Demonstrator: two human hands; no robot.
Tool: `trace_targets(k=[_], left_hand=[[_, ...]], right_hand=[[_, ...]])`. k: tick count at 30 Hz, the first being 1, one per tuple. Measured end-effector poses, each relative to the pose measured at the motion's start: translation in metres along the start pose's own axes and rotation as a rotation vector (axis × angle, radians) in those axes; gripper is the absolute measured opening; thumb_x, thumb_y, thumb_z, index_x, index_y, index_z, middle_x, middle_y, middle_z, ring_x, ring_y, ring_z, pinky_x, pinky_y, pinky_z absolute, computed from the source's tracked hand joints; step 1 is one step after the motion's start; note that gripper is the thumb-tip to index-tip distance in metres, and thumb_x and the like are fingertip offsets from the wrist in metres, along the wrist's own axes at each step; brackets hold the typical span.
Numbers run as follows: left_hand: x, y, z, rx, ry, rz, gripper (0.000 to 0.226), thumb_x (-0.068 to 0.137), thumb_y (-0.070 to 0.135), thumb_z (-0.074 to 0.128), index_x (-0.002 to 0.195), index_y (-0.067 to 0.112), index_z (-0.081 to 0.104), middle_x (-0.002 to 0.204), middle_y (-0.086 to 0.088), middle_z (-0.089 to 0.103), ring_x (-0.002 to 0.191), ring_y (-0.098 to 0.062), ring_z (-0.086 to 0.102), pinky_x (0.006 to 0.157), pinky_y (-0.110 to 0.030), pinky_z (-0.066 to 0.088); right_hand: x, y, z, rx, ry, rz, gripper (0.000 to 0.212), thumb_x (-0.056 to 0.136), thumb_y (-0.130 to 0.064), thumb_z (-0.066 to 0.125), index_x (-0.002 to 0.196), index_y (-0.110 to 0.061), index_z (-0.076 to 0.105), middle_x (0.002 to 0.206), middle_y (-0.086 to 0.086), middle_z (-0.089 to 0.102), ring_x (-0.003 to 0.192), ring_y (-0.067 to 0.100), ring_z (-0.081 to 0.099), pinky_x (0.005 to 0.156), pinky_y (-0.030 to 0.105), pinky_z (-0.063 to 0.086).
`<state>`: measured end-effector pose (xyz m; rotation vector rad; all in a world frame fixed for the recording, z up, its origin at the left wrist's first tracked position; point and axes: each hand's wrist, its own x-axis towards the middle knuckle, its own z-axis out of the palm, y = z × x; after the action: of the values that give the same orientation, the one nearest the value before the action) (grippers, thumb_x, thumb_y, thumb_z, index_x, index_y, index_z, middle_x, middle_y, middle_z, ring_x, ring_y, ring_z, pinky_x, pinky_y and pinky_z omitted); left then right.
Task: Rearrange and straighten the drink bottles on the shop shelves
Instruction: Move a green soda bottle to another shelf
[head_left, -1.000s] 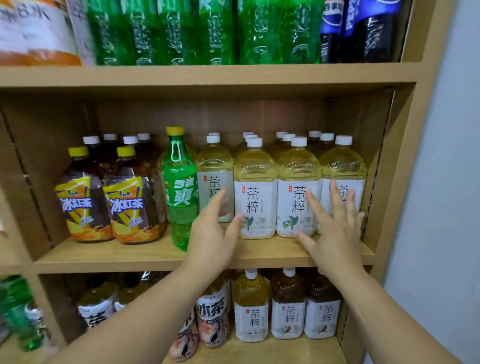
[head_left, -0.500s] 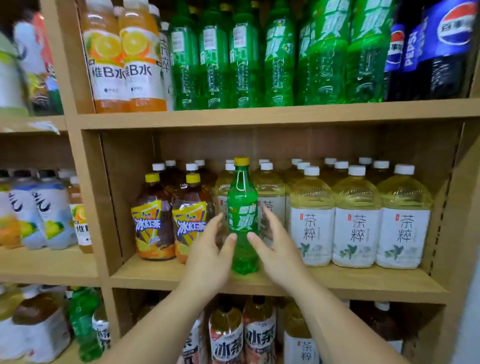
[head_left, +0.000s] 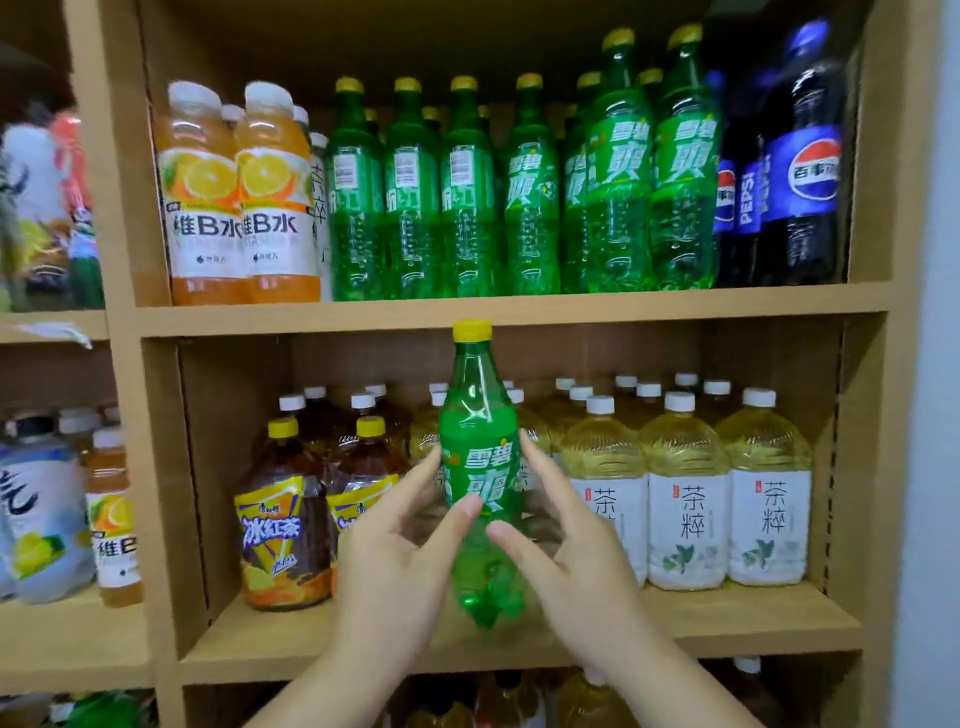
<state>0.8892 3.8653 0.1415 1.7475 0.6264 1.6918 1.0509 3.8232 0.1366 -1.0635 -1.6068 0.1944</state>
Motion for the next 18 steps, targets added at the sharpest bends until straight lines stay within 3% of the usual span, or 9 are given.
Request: trace_targets(k=[4, 9, 13, 16, 18], left_hand=[[0.011, 0.054, 0.0, -0.037, -0.015, 0.164, 0.052, 0.079, 0.047, 0.074, 0.127, 0.061, 0.061, 0.11, 0.013, 0.078, 0.1, -0.011, 0.075, 0.075, -0.039, 0.064], [0.062, 0.118, 0.006, 0.048, -0.059, 0.261, 0.058, 0.08, 0.049, 0.075, 0.136, 0.037, 0.063, 0.106, 0.013, 0.078, 0.097, -0.004, 0.075, 0.081, -0.045, 0.064], [0.118, 0.165, 0.017, 0.118, -0.096, 0.273, 0.074, 0.079, 0.047, 0.075, 0.148, 0.03, 0.053, 0.116, 0.001, 0.076, 0.102, -0.015, 0.074, 0.09, -0.052, 0.06], [0.154, 0.187, 0.027, 0.073, -0.16, 0.253, 0.053, 0.093, 0.027, 0.074, 0.144, 0.032, 0.058, 0.105, 0.005, 0.079, 0.099, -0.015, 0.075, 0.083, -0.057, 0.062], [0.171, 0.193, 0.032, 0.075, -0.157, 0.213, 0.051, 0.095, 0.025, 0.073, 0.143, 0.036, 0.058, 0.103, 0.007, 0.079, 0.101, -0.015, 0.074, 0.08, -0.054, 0.063]], right_hand=[[0.007, -0.05, -0.029, -0.005, 0.104, -0.129, 0.077, 0.09, -0.042, 0.072, 0.145, -0.071, 0.027, 0.13, -0.034, 0.062, 0.117, -0.004, 0.063, 0.086, 0.02, 0.059], [0.047, -0.098, -0.064, -0.111, 0.241, -0.273, 0.073, 0.091, -0.05, 0.071, 0.143, -0.074, 0.026, 0.12, -0.05, 0.054, 0.116, -0.007, 0.057, 0.082, 0.0, 0.045], [0.106, -0.122, -0.092, -0.132, 0.32, -0.316, 0.074, 0.091, -0.049, 0.071, 0.144, -0.07, 0.025, 0.104, -0.025, 0.062, 0.095, 0.0, 0.061, 0.079, 0.017, 0.046], [0.148, -0.132, -0.106, -0.165, 0.356, -0.34, 0.073, 0.094, -0.045, 0.07, 0.154, -0.055, 0.029, 0.092, -0.017, 0.056, 0.078, -0.004, 0.053, 0.07, 0.013, 0.042], [0.167, -0.133, -0.111, -0.188, 0.347, -0.329, 0.074, 0.095, -0.044, 0.069, 0.157, -0.049, 0.027, 0.094, -0.01, 0.058, 0.073, -0.003, 0.048, 0.065, 0.012, 0.037]])
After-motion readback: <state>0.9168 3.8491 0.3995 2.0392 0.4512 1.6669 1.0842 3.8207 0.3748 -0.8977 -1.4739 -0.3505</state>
